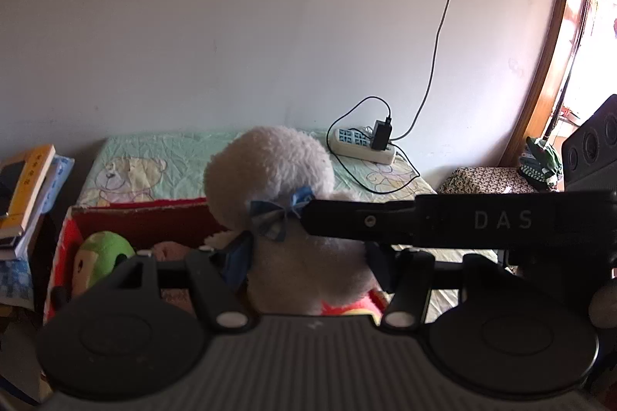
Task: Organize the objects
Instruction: 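Lower the pink bear into the box between the plushes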
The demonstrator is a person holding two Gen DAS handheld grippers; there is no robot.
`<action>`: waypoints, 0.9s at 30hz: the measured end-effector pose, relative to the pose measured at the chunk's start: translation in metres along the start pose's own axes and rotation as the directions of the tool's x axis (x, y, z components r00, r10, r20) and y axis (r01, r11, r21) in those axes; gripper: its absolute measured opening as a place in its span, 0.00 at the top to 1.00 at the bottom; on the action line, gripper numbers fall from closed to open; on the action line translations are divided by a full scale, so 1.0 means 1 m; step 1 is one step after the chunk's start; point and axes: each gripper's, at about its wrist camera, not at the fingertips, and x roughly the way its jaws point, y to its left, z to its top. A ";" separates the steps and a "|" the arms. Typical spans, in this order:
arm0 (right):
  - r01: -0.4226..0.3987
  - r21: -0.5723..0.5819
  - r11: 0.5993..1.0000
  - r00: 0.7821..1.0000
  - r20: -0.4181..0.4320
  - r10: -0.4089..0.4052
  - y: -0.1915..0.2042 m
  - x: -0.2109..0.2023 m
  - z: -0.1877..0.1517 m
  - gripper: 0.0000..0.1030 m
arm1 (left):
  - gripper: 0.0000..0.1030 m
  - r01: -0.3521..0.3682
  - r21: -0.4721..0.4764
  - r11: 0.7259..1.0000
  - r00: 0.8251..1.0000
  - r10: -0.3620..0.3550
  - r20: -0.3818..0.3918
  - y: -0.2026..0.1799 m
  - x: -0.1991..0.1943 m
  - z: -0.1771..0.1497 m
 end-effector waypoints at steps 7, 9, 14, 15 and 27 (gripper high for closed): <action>0.104 -0.018 0.994 0.994 -0.028 -0.104 -0.002 0.021 -0.013 0.72 | 0.42 0.078 -0.051 0.996 0.995 -0.080 -0.053 0.031 0.028 -0.016; 0.140 -0.032 0.990 0.989 -0.040 -0.141 0.000 0.028 -0.017 0.73 | 0.42 0.093 -0.066 0.993 0.992 -0.098 -0.075 0.038 0.037 -0.020; 0.195 -0.038 0.980 0.978 -0.074 -0.197 -0.002 0.041 -0.025 0.75 | 0.42 0.109 -0.089 0.990 0.984 -0.120 -0.131 0.050 0.051 -0.029; 0.201 -0.042 0.979 0.976 -0.079 -0.204 -0.002 0.043 -0.026 0.75 | 0.42 0.110 -0.091 0.990 0.982 -0.122 -0.142 0.051 0.053 -0.030; 0.254 -0.051 0.966 0.953 -0.159 -0.259 0.000 0.065 -0.034 0.74 | 0.41 0.058 -0.063 0.996 0.959 -0.073 -0.274 0.054 0.070 -0.038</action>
